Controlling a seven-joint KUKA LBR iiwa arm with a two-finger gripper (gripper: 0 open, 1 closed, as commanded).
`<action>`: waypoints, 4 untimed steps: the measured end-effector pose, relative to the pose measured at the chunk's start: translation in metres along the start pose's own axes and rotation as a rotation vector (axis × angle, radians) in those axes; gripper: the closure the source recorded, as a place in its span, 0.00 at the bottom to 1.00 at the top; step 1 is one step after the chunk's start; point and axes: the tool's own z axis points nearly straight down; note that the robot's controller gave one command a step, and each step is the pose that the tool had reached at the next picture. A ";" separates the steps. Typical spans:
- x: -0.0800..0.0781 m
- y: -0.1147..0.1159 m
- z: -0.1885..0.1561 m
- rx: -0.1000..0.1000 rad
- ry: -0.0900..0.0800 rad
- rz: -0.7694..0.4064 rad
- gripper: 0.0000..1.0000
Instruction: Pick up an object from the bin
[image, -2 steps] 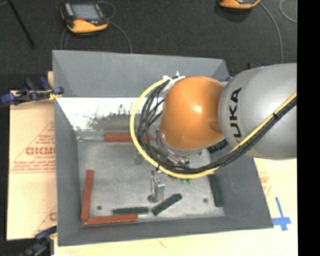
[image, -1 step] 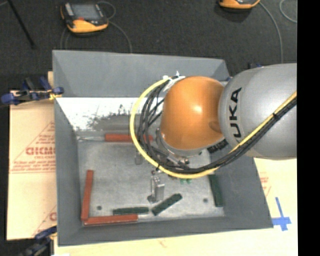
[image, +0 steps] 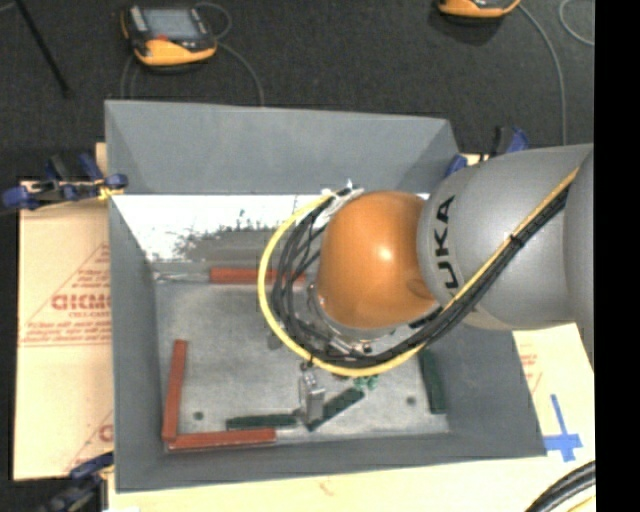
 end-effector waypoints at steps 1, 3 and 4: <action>0.019 -0.013 0.033 0.001 0.010 -0.104 0.00; 0.009 -0.001 0.103 0.001 0.007 0.084 1.00; 0.004 0.007 0.103 0.004 0.007 -0.022 1.00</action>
Offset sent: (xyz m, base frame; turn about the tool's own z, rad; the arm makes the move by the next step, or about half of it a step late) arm -0.0080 -0.0023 -0.1030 0.0830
